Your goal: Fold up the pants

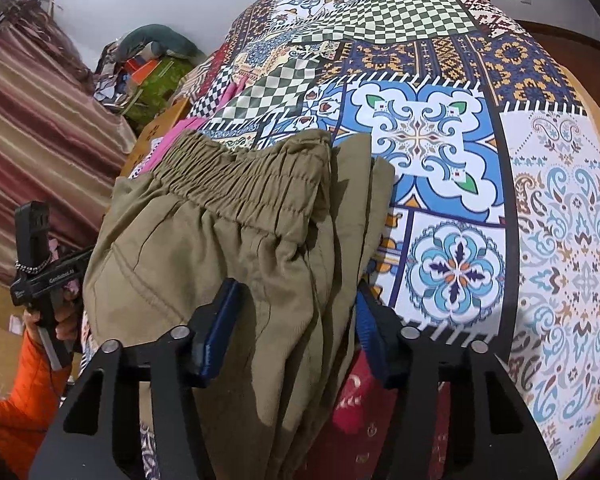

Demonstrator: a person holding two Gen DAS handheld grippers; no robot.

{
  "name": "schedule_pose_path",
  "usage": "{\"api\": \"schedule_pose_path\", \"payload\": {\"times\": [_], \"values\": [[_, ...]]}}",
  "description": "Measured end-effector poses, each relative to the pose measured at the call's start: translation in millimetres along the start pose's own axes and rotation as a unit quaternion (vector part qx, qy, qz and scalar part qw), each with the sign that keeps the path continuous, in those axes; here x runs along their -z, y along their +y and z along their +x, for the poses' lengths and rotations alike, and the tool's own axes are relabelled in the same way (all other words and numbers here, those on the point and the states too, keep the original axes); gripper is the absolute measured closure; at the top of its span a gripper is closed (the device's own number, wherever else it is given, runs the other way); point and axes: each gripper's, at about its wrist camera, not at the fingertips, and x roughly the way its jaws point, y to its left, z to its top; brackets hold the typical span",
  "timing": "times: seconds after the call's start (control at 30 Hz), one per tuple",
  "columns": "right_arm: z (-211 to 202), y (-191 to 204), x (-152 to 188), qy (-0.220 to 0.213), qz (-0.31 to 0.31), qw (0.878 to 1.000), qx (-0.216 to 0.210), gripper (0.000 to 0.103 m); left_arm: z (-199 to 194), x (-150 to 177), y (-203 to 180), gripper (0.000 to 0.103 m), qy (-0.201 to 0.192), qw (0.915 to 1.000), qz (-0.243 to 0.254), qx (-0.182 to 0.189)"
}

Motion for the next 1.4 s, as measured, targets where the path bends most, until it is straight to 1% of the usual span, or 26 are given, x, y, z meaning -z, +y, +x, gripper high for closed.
{"api": "schedule_pose_path", "payload": {"times": [0.17, 0.23, 0.3, 0.33, 0.47, 0.57, 0.63, 0.67, 0.7, 0.77, 0.8, 0.83, 0.87, 1.03, 1.13, 1.3, 1.4], "values": [[1, 1, 0, 0.006, -0.003, 1.000, 0.001, 0.053, -4, 0, -9, 0.070, -0.004, 0.9998, 0.016, -0.015], [2, 1, -1, 0.010, -0.005, 1.000, -0.001, 0.053, -3, -2, -11, 0.070, -0.003, 0.9996, 0.023, -0.015], [4, 1, -2, 0.012, -0.005, 1.000, -0.005, 0.053, -2, -7, -12, 0.070, -0.003, 0.9996, 0.028, -0.004], [5, 0, -2, 0.012, -0.004, 1.000, -0.007, 0.053, 0, -12, -13, 0.070, -0.002, 0.9995, 0.029, 0.009], [8, 2, -6, 0.006, -0.005, 1.000, -0.005, 0.053, 14, -27, -19, 0.070, 0.005, 0.9991, 0.040, 0.014], [10, 1, -9, 0.001, -0.005, 1.000, -0.005, 0.053, 30, -31, -14, 0.070, 0.026, 0.9989, 0.024, 0.030], [10, 0, -10, -0.002, -0.006, 1.000, -0.007, 0.054, 35, -30, -11, 0.070, 0.029, 0.9987, 0.013, 0.040], [10, -1, -10, -0.005, -0.006, 1.000, -0.009, 0.057, 35, -29, -10, 0.070, 0.027, 0.9987, 0.008, 0.043], [10, -2, -11, -0.008, -0.004, 1.000, -0.012, 0.058, 34, -28, -9, 0.071, 0.025, 0.9988, 0.006, 0.042], [10, -3, -12, -0.013, -0.003, 1.000, -0.015, 0.065, 30, -26, -11, 0.091, 0.015, 0.9995, 0.010, 0.024], [9, -3, -13, -0.016, -0.002, 1.000, -0.014, 0.067, 29, -27, -12, 0.091, 0.012, 0.9997, 0.013, 0.017], [8, -3, -15, -0.020, -0.002, 1.000, -0.013, 0.073, 25, -26, -15, 0.095, 0.005, 0.9998, 0.019, 0.011], [6, -3, -15, -0.022, -0.002, 1.000, -0.012, 0.077, 21, -26, -17, 0.097, -0.001, 0.9997, 0.023, 0.008], [0, 2, -19, -0.035, -0.014, 0.999, -0.004, 0.086, 5, -30, -27, 0.099, -0.027, 0.9985, 0.048, -0.008], [-7, 9, -22, -0.047, -0.030, 0.998, 0.005, 0.090, -8, -33, -32, 0.099, -0.046, 0.9973, 0.055, -0.011], [-19, 20, -29, -0.066, -0.048, 0.997, 0.011, 0.092, -31, -40, -45, 0.100, -0.076, 0.9945, 0.072, -0.005], [-26, 26, -32, -0.076, -0.054, 0.996, 0.009, 0.093, -43, -41, -54, 0.100, -0.092, 0.9918, 0.088, -0.012]]}}
